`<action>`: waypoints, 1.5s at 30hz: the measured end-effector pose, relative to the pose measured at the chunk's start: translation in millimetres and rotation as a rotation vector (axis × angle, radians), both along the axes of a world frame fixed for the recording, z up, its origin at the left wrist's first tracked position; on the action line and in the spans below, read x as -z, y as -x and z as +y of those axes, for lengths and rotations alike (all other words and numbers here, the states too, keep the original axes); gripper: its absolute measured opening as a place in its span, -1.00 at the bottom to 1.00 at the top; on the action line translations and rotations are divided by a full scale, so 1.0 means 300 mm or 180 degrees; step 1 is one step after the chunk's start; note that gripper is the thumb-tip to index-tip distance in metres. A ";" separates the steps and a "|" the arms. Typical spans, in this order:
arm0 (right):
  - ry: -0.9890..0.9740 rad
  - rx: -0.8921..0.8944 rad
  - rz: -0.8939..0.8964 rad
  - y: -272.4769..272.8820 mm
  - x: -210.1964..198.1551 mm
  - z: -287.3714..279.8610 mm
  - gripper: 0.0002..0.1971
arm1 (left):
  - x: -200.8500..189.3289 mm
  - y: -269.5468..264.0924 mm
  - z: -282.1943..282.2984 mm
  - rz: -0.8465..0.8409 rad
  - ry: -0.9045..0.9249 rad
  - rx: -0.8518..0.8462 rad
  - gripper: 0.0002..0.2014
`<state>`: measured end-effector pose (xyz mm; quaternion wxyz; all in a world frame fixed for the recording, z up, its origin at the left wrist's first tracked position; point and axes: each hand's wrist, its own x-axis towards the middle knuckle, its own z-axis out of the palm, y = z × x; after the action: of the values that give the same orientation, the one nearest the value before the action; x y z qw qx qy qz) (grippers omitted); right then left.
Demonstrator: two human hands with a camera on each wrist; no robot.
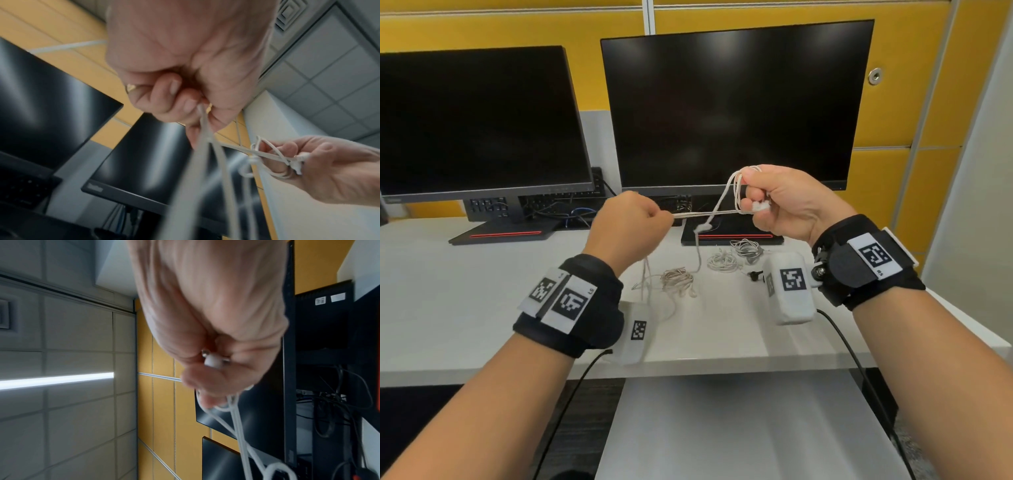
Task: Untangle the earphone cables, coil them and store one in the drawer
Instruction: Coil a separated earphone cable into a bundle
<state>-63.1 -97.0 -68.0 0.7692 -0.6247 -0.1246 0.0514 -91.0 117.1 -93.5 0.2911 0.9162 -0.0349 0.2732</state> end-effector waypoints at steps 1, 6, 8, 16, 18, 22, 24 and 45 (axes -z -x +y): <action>0.0006 -0.0010 -0.0007 -0.002 0.002 0.001 -0.87 | -0.002 0.003 0.009 0.0044 -0.0123 -0.0133 -0.67; 0.0294 0.0068 -0.0170 -0.005 0.011 0.011 -0.80 | -0.013 0.020 0.012 0.1030 -0.0846 -0.0131 -0.70; 0.0504 0.0124 -0.0240 -0.008 0.012 0.015 -0.75 | -0.015 0.031 0.003 0.1379 -0.1085 0.0024 -0.68; 0.0437 0.0352 -0.0204 -0.010 0.001 0.008 -0.81 | -0.007 0.040 0.020 0.1639 -0.1190 0.0038 -0.69; 0.0418 0.0354 -0.0194 -0.008 -0.004 0.011 -0.81 | -0.005 0.041 0.017 0.1771 -0.1198 0.0185 -0.72; 0.0468 0.0301 -0.0217 -0.007 0.000 0.023 -0.81 | -0.003 0.033 0.011 0.1782 -0.1179 0.0571 -0.74; 0.0452 0.0255 -0.0191 -0.008 0.002 0.029 -0.81 | 0.000 0.025 0.003 0.1493 -0.1130 0.0561 -0.70; 0.1003 0.0771 -0.0430 -0.030 0.041 0.055 -0.72 | 0.010 -0.004 -0.105 0.0102 0.0519 0.1136 -0.98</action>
<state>-54.2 -80.4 -80.2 0.6524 -0.7497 -0.0903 -0.0646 -89.8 85.7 -96.4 0.4088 0.8730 -0.1699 0.2046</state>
